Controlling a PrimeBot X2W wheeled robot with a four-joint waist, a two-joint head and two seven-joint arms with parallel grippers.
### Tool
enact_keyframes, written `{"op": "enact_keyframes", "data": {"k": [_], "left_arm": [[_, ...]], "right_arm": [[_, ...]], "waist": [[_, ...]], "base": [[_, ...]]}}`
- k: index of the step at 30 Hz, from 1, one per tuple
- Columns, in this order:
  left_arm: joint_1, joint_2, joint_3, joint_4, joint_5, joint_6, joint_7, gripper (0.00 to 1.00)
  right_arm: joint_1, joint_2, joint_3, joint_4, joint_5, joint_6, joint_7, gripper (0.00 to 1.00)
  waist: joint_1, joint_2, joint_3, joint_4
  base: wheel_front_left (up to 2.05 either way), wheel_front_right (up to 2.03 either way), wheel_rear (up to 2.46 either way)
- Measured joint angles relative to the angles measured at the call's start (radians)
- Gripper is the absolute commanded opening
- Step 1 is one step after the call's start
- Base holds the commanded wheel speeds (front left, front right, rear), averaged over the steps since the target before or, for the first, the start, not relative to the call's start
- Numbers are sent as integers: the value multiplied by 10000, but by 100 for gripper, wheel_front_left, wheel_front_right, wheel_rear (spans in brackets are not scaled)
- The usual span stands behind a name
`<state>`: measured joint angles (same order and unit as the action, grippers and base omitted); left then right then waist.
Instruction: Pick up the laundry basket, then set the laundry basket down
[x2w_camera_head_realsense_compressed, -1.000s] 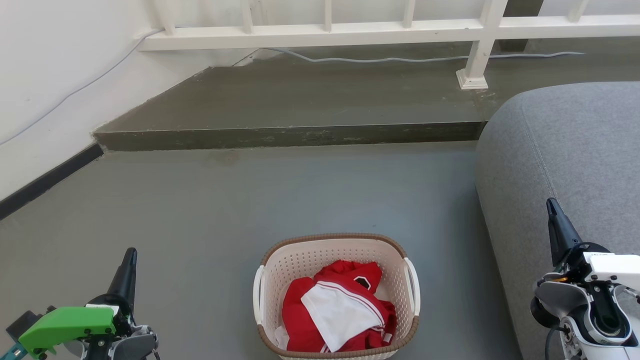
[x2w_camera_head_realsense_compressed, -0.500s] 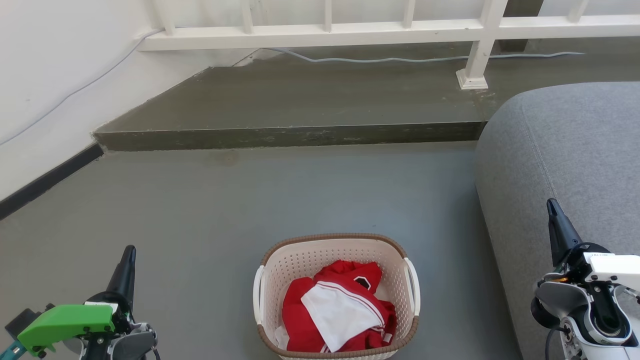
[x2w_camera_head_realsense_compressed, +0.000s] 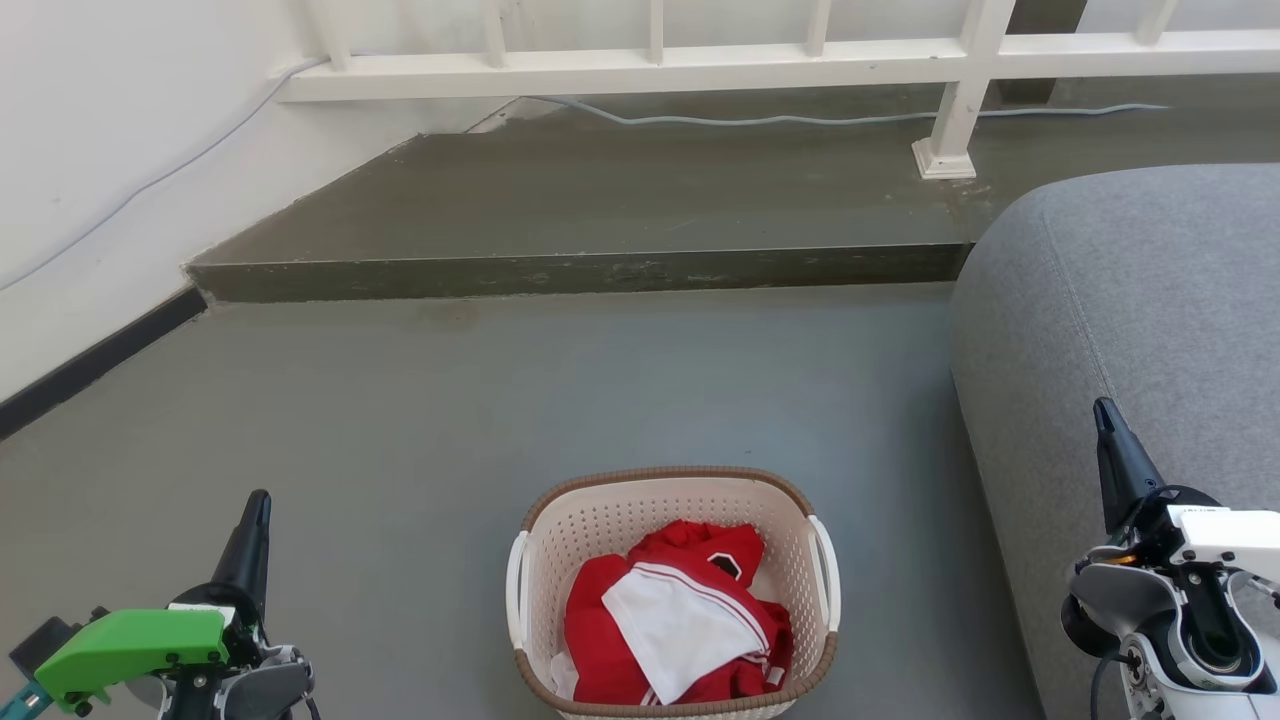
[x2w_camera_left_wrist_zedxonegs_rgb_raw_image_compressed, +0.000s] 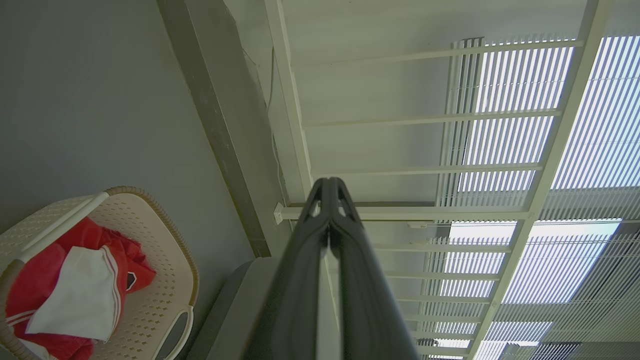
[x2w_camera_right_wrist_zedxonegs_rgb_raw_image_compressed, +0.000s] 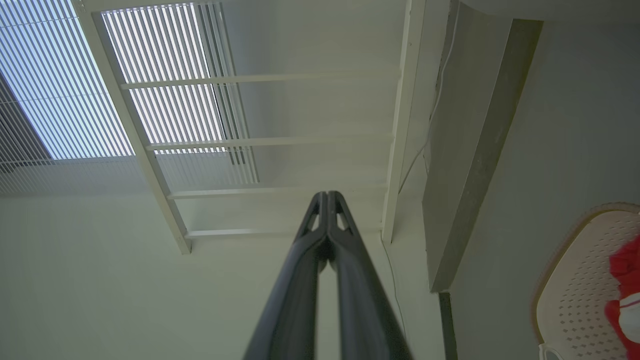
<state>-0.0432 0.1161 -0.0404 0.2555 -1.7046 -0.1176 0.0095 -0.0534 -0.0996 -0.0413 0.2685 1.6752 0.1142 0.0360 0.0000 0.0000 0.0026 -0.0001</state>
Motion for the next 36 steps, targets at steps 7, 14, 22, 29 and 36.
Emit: {"op": "enact_keyframes", "data": {"k": [7,14,22,29,36], "left_arm": [[-2,-2,8,25,0,-12,2,0],[-4,-4,15,56,0,-12,38,0],[-8,-8,21,79,2,-13,75,0],[-10,-12,27,115,2,-15,75,0],[-11,-13,33,127,2,-21,75,0]], "right_arm": [[-1,10,-10,15,0,0,0,0],[-2,13,-17,25,0,0,0,0],[-3,15,-25,33,0,2,0,0],[-4,17,-38,38,0,2,0,0],[-5,19,-48,52,0,2,2,0]], "waist": [[0,0,-1,0],[0,0,-2,0],[0,0,-2,1],[0,0,-3,1],[0,0,-3,1]], "base": [[0,0,0],[0,0,0],[0,0,0],[0,0,0],[0,0,0]]}}
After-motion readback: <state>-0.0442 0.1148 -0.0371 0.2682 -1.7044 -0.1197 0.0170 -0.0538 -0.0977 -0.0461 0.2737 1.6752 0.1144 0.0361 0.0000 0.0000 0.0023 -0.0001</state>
